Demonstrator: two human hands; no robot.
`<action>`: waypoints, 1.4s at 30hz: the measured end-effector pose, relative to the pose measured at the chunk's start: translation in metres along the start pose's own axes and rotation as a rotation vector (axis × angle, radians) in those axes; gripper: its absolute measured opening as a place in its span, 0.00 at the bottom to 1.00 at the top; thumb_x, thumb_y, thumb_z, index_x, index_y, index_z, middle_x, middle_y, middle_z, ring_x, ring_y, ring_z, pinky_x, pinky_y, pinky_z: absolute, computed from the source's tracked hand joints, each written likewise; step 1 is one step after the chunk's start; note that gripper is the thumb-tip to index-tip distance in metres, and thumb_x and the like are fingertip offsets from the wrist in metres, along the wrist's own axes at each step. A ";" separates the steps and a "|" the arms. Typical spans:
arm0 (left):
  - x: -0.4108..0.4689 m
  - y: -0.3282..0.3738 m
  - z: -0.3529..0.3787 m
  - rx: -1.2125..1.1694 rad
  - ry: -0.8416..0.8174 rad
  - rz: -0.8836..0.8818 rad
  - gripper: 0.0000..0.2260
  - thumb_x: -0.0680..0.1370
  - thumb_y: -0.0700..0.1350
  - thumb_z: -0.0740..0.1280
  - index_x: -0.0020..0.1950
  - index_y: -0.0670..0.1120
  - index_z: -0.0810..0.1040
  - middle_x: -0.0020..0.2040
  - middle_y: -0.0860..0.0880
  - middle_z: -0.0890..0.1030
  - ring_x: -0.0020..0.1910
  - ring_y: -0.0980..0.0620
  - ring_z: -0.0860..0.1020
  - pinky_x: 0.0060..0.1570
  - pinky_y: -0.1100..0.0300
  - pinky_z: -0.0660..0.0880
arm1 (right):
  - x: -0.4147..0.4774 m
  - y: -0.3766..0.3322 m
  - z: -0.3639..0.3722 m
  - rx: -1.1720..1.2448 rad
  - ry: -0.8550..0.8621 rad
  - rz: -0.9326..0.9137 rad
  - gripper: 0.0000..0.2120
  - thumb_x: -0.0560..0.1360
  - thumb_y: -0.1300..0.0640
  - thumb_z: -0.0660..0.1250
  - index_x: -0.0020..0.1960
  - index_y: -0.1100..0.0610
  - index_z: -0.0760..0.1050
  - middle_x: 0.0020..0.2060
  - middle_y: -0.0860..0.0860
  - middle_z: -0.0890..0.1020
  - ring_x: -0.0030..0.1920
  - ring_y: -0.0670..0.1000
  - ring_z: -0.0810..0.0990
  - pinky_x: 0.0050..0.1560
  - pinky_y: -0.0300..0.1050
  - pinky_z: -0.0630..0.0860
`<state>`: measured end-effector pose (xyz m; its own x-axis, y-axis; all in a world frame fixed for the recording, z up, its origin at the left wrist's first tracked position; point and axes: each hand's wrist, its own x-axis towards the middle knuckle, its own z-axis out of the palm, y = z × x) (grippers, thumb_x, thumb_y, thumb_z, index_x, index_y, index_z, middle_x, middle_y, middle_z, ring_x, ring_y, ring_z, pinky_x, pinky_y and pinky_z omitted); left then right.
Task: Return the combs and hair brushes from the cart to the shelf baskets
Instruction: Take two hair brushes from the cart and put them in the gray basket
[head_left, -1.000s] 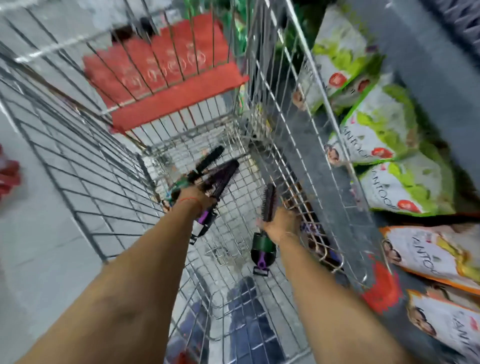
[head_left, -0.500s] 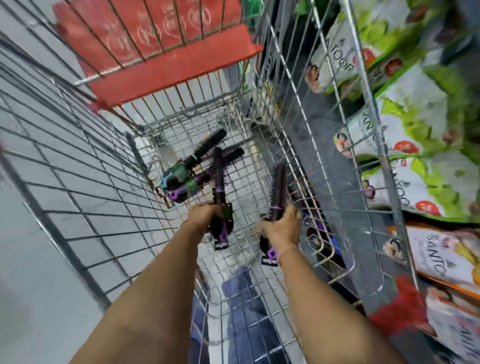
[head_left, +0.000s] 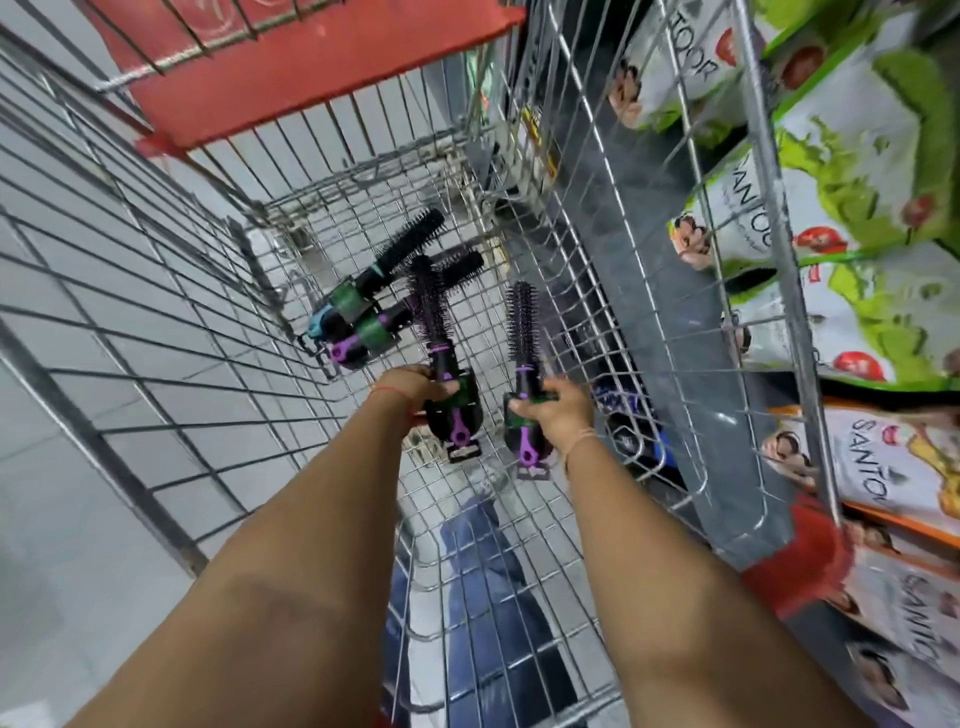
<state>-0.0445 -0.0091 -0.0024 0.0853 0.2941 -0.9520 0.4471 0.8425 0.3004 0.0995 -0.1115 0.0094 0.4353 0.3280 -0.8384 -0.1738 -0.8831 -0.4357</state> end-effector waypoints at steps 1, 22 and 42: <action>-0.005 0.002 -0.001 -0.007 -0.050 0.001 0.22 0.73 0.33 0.68 0.67 0.37 0.70 0.61 0.39 0.78 0.60 0.42 0.76 0.54 0.53 0.75 | -0.003 -0.001 -0.002 0.003 -0.019 -0.005 0.20 0.69 0.65 0.71 0.60 0.62 0.72 0.57 0.56 0.77 0.49 0.54 0.75 0.51 0.43 0.72; -0.341 0.146 0.065 0.605 -0.867 0.867 0.15 0.77 0.28 0.56 0.40 0.44 0.74 0.21 0.54 0.82 0.22 0.61 0.81 0.31 0.66 0.79 | -0.329 -0.029 -0.152 0.729 0.572 -0.660 0.13 0.66 0.73 0.69 0.39 0.55 0.78 0.27 0.43 0.84 0.34 0.46 0.81 0.45 0.43 0.78; -0.472 0.104 0.283 1.100 -0.255 1.225 0.23 0.78 0.49 0.63 0.70 0.38 0.70 0.71 0.42 0.71 0.70 0.45 0.71 0.46 0.62 0.75 | -0.413 0.073 -0.338 0.961 1.100 -0.634 0.10 0.66 0.67 0.73 0.47 0.66 0.80 0.51 0.58 0.80 0.45 0.48 0.79 0.53 0.41 0.76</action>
<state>0.2140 -0.1879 0.4616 0.9195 0.3271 -0.2179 0.3724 -0.5477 0.7492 0.2059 -0.4248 0.4347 0.9747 -0.2237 0.0000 -0.0075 -0.0328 -0.9994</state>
